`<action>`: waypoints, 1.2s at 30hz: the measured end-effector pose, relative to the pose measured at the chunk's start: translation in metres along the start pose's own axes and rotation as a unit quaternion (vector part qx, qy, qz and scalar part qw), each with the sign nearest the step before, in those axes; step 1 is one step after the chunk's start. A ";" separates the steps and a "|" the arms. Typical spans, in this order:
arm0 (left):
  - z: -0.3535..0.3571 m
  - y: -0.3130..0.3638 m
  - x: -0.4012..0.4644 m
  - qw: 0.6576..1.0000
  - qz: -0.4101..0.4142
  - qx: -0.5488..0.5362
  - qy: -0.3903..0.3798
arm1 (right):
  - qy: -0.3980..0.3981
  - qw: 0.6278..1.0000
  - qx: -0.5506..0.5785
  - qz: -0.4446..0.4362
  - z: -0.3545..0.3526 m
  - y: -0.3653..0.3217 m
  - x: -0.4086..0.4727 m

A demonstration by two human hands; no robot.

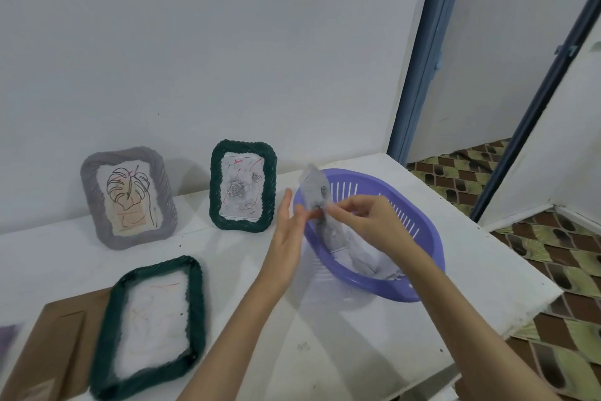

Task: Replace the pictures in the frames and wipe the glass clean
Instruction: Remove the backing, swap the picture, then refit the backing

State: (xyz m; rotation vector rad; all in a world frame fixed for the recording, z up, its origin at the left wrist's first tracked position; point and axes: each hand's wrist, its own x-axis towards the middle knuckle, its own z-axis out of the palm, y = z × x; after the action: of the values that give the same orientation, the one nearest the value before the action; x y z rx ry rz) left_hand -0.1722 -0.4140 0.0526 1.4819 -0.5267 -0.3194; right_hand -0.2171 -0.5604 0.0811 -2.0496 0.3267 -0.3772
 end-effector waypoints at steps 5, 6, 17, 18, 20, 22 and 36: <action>-0.022 0.010 -0.011 0.996 0.034 -0.052 0.058 | -0.028 0.995 0.068 -0.073 0.033 -0.021 -0.011; -0.029 0.009 -0.015 0.996 0.049 -0.028 0.069 | -0.039 0.993 0.077 -0.086 0.040 -0.025 -0.013; -0.141 0.008 -0.070 0.987 0.022 -0.010 0.159 | -0.064 0.992 0.052 -0.094 0.136 -0.038 -0.021; -0.153 0.007 -0.075 0.987 0.016 -0.006 0.161 | -0.075 0.991 0.067 -0.088 0.144 -0.040 -0.024; -0.174 0.004 -0.085 0.986 0.002 0.005 0.168 | -0.093 0.989 0.087 -0.072 0.160 -0.040 -0.027; -0.192 0.000 -0.094 0.983 -0.021 0.034 0.178 | -0.106 0.989 0.084 -0.055 0.175 -0.038 -0.030; -0.255 -0.050 -0.128 0.933 -0.127 0.331 0.068 | -0.194 0.978 -0.055 -0.050 0.225 0.000 -0.061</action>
State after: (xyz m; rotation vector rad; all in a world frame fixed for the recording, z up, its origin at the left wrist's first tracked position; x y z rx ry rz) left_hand -0.1424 -0.1341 -0.0164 2.2217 -0.3395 -0.2460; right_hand -0.1840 -0.3587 -0.0318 -2.1979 0.0051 -0.0129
